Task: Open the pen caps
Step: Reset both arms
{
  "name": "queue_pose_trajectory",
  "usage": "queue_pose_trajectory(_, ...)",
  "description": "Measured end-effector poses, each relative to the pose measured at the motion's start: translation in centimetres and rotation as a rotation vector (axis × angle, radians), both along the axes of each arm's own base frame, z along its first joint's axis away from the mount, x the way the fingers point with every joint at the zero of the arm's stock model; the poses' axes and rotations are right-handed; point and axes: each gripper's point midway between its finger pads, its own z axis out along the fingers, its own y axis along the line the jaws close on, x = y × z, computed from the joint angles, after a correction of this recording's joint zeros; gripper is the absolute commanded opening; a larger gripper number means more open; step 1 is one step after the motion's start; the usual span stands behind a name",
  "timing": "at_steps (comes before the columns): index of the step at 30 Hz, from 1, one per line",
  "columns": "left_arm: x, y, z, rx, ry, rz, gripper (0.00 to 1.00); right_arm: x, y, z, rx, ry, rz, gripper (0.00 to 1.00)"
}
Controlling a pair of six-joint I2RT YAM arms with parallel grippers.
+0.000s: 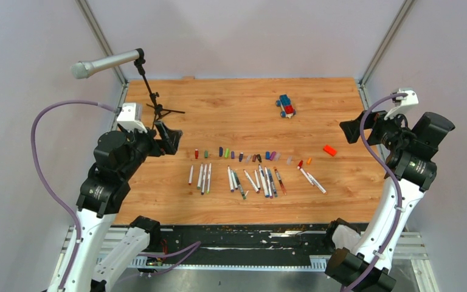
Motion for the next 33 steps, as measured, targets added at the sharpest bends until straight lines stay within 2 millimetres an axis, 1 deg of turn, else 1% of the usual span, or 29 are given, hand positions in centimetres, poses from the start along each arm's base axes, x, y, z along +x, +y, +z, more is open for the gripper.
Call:
queue_pose_trajectory(8,0.0,0.1,-0.6,0.006,0.007,0.002,1.0,0.0,-0.1,-0.2,0.011,0.009,-0.007,1.0)
queue_pose_trajectory(16,0.2,0.1,-1.6,0.012,0.024,0.004,1.0,0.2,-0.2,-0.5,0.018,0.021,-0.015,1.0)
queue_pose_trajectory(30,0.2,0.1,-1.7,0.014,0.024,0.008,1.0,0.2,-0.3,-0.6,0.02,0.024,-0.02,1.0)
queue_pose_trajectory(33,0.2,0.1,-1.7,0.014,0.024,0.008,1.0,0.2,-0.4,-0.8,0.022,0.029,-0.024,1.0)
